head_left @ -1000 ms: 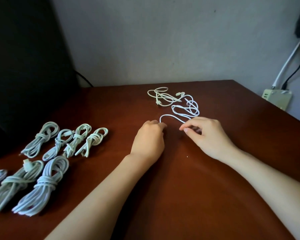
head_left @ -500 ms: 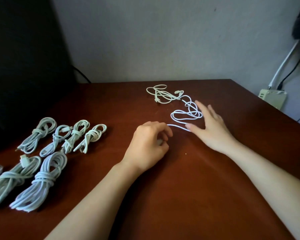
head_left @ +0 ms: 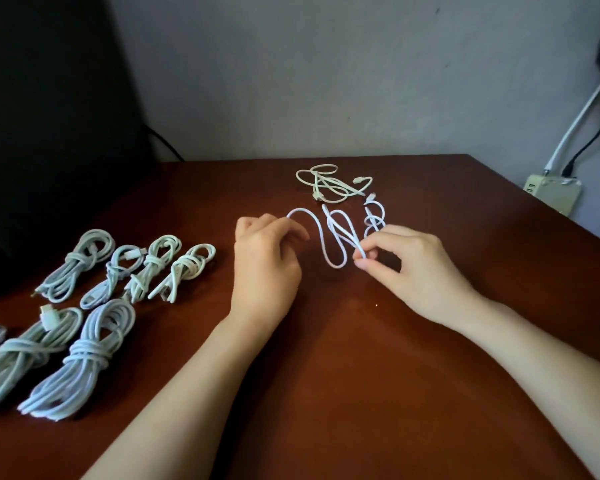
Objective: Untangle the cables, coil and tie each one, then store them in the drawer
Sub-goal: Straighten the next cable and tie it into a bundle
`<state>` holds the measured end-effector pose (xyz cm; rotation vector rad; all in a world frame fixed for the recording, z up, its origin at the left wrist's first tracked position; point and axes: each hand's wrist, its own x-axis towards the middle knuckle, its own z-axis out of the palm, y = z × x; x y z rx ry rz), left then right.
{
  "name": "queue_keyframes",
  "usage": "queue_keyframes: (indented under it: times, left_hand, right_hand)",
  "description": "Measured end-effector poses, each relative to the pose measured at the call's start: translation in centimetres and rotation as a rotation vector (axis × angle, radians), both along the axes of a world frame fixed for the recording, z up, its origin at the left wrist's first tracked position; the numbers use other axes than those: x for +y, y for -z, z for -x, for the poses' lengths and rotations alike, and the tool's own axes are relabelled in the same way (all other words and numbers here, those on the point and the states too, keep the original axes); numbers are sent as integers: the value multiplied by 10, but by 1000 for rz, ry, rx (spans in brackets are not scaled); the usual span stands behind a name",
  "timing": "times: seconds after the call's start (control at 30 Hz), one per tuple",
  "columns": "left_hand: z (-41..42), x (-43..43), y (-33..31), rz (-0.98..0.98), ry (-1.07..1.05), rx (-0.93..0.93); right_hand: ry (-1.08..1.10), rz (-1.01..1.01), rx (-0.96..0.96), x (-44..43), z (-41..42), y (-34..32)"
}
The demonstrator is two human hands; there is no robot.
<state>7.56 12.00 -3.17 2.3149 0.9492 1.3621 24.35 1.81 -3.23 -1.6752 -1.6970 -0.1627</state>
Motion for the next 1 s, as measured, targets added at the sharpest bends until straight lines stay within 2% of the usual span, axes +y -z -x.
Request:
queue_keyframes:
  times: [0.1, 0.3, 0.43, 0.53, 0.67, 0.73, 0.8, 0.9, 1.0]
  left_hand:
    - [0, -2, -1, 108, 23, 60]
    - [-7, -15, -3, 303, 199, 153]
    - [-11, -8, 7, 312, 199, 199]
    - [-11, -6, 8, 337, 226, 221]
    - [-10, -7, 4, 382, 238, 245]
    - [-9, -7, 3, 424, 223, 215]
    - [-9, -4, 3, 462, 214, 146]
    - [-8, -4, -1, 541, 253, 4]
    - [-9, -9, -8, 713, 376, -275]
  right_hand:
    - [-114, -4, -30, -4, 13, -3]
    - [-265, 59, -167, -3, 28, 2]
    - [-278, 114, -219, -5, 27, 2]
    - [-208, 37, -179, -7, 19, -4]
    - [58, -124, -83, -5, 4, -10]
    - [161, -87, 6, -3, -5, -8]
    - [195, 69, 87, -3, -9, -5]
    - [147, 347, 27, -3, -6, -1]
    - [52, 373, -23, -3, 3, 4]
